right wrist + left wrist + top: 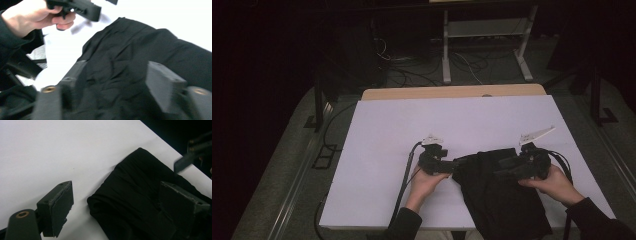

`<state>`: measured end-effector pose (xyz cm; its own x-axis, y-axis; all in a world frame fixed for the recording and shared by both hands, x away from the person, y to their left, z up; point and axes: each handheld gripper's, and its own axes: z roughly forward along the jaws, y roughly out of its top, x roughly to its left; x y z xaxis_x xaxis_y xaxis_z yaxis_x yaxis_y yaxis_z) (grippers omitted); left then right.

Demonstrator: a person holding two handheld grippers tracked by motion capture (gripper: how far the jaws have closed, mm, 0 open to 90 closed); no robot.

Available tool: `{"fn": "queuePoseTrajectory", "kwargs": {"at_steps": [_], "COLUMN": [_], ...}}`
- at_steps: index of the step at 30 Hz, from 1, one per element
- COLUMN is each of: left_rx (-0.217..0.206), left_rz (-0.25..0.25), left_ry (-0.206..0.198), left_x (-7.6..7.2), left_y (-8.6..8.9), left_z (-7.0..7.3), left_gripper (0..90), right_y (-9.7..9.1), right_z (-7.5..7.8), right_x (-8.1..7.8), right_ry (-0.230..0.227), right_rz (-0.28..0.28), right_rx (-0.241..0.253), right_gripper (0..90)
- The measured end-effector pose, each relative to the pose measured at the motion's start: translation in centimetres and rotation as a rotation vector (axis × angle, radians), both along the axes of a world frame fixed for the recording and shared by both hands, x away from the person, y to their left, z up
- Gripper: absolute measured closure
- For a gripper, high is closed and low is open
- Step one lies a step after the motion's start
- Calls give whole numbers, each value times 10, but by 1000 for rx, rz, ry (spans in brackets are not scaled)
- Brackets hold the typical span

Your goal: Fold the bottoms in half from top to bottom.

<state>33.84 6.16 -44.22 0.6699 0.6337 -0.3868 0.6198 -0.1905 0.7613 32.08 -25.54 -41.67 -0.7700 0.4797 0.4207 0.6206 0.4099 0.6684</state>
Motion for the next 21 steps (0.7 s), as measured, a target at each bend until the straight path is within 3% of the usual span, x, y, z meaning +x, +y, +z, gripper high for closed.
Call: {"fn": "queuePoseTrajectory", "kwargs": {"at_steps": [3, 8, 11, 16, 19, 21], "left_rx": [5, 12, 13, 19, 23, 28], "left_rz": [0, -1, 5, 0, -3, -10], "left_ry": [1, 8, 16, 28, 44, 57], "left_x": [2, 6, 9, 13, 15, 16], "left_y": [0, 0, 0, -3, -5, -7], "left_z": [-1, -4, -5, -8, -10, -11], "left_gripper": [123, 117, 117, 118, 133, 144], "right_y": [-5, -13, -19, -27, -31, -35], "right_z": [1, 2, 0, -4, -6, -9], "right_x": [6, 15, 21, 33, 40, 46], "right_ry": [-6, -21, -22, -31, -43, -32], "right_rz": [-23, -64, -80, -114, -142, -161], "right_rx": [3, -13, -6, -39, -92, -79], "right_gripper": [151, 57, 50, 41, 48, 67]}}
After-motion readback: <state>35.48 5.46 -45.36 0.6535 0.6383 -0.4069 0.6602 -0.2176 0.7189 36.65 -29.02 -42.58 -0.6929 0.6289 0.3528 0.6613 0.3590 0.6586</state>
